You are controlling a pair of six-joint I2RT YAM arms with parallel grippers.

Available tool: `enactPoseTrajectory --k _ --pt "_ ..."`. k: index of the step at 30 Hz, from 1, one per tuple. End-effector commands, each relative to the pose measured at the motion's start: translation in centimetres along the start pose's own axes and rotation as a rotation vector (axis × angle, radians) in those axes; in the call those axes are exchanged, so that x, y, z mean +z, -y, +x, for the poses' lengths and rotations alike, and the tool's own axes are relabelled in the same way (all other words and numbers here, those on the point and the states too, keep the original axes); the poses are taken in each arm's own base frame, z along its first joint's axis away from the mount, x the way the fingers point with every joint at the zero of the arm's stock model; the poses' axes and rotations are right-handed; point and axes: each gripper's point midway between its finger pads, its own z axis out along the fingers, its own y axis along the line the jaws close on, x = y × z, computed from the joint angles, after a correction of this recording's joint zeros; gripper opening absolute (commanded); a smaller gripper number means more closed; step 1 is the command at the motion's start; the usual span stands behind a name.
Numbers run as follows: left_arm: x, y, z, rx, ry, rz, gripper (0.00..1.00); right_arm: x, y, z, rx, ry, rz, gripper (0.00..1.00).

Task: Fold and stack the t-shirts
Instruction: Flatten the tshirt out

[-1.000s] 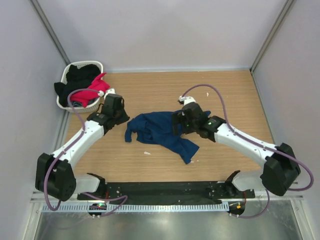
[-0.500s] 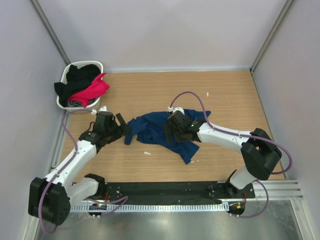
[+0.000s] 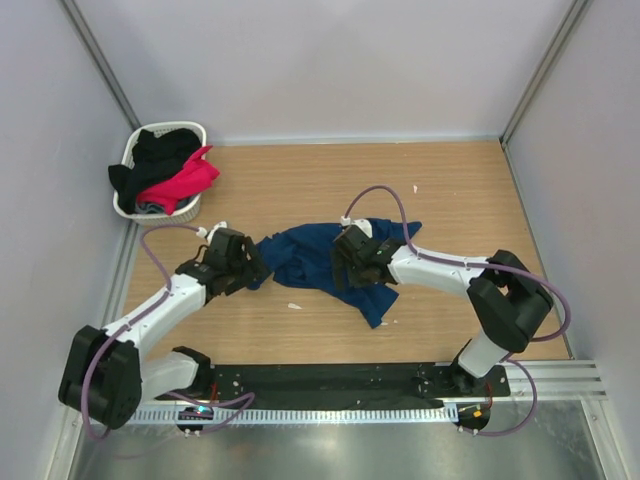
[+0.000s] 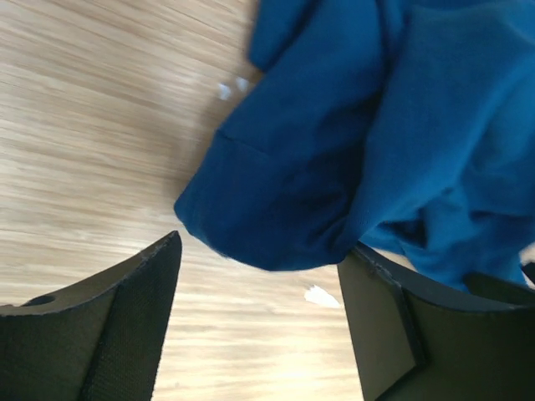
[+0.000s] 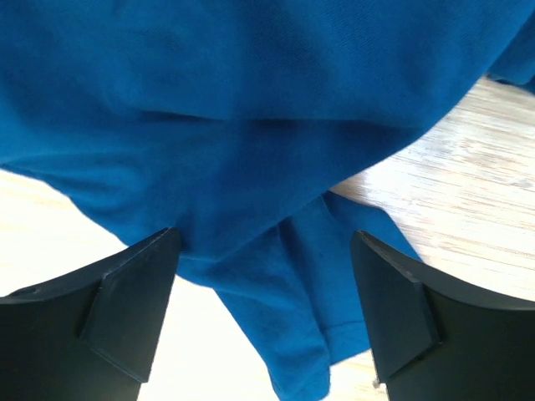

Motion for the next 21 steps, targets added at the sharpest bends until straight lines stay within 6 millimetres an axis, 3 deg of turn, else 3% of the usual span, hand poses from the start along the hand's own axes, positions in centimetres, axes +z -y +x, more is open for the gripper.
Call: enactPoseTrajectory --k 1,4,7,10,12,13,15,19,20,21 --pt "0.5 0.6 -3.1 -0.02 0.13 -0.02 0.74 0.7 -0.6 -0.6 0.049 0.031 -0.005 0.88" --pt "1.7 -0.4 -4.3 0.003 0.197 -0.078 0.63 1.4 -0.4 0.1 0.032 0.005 0.005 0.77" --pt "2.7 1.0 -4.8 0.023 0.207 -0.031 0.49 1.8 0.2 1.2 0.029 -0.017 0.026 0.68" --pt "3.2 2.2 -5.1 0.028 0.212 0.024 0.38 1.9 1.1 1.7 0.043 -0.005 0.051 0.5" --pt "3.6 2.8 -5.4 0.032 0.224 0.048 0.28 1.7 1.2 1.7 0.046 0.002 0.054 0.3" --pt "3.7 2.9 -5.6 0.044 0.229 0.05 0.13 1.6 1.3 1.5 0.048 0.01 0.061 0.2" --pt "3.9 2.8 -6.0 0.068 0.244 0.035 0.0 1.1 1.7 1.3 0.036 0.012 0.078 0.01" --pt "2.5 3.0 -9.3 0.123 0.316 -0.051 0.0 -1.6 1.5 -2.4 0.012 0.098 0.087 0.01" --pt "1.7 3.5 -10.4 0.148 0.338 -0.057 0.0 -2.8 1.5 -3.3 0.009 0.123 0.083 0.01" --pt "-0.1 4.8 -12.7 0.149 0.386 -0.05 0.0 -3.4 1.6 -4.1 0.003 0.147 0.089 0.01"
